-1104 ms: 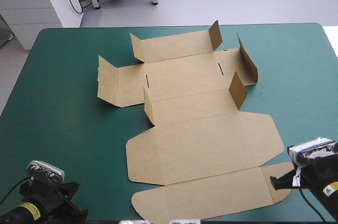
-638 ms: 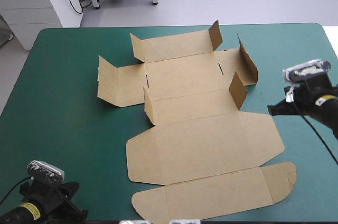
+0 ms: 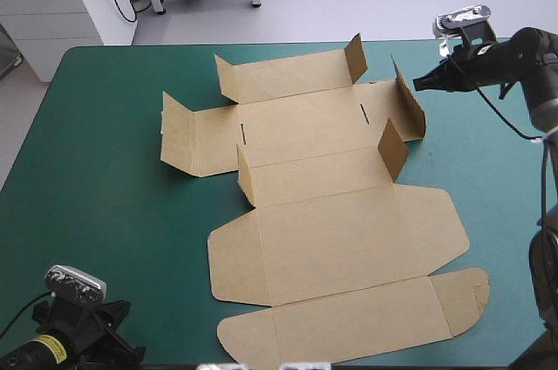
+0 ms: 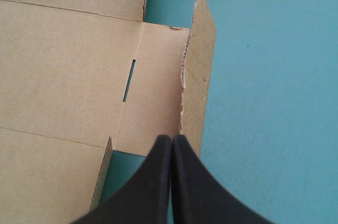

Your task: Fold the box

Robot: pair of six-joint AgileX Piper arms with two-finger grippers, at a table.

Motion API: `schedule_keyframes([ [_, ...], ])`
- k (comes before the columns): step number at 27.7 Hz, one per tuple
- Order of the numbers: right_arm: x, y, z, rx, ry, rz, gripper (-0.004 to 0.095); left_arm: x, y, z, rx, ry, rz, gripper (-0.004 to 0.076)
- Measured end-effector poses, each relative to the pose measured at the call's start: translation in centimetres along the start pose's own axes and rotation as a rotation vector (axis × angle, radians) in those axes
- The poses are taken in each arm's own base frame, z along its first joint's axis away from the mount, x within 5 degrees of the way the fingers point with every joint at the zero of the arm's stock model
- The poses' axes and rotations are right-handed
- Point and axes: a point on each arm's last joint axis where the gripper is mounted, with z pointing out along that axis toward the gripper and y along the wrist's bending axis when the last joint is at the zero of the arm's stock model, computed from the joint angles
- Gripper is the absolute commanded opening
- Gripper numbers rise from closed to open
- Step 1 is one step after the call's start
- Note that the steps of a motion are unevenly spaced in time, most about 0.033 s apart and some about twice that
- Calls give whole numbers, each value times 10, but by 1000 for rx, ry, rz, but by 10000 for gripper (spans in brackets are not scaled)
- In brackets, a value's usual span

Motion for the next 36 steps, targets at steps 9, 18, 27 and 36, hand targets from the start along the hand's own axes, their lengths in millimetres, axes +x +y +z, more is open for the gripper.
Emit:
schedule_keyframes([
  [9,-19,26,79,34,117,-173,555,0,0,0,0,0,0,-8],
  [18,-23,40,120,139,199,-164,556,0,0,0,0,0,0,-8],
  [27,-13,29,140,231,261,-159,553,0,0,0,0,0,0,-8],
  [36,0,25,162,252,324,-157,403,0,0,0,0,0,0,-8],
])
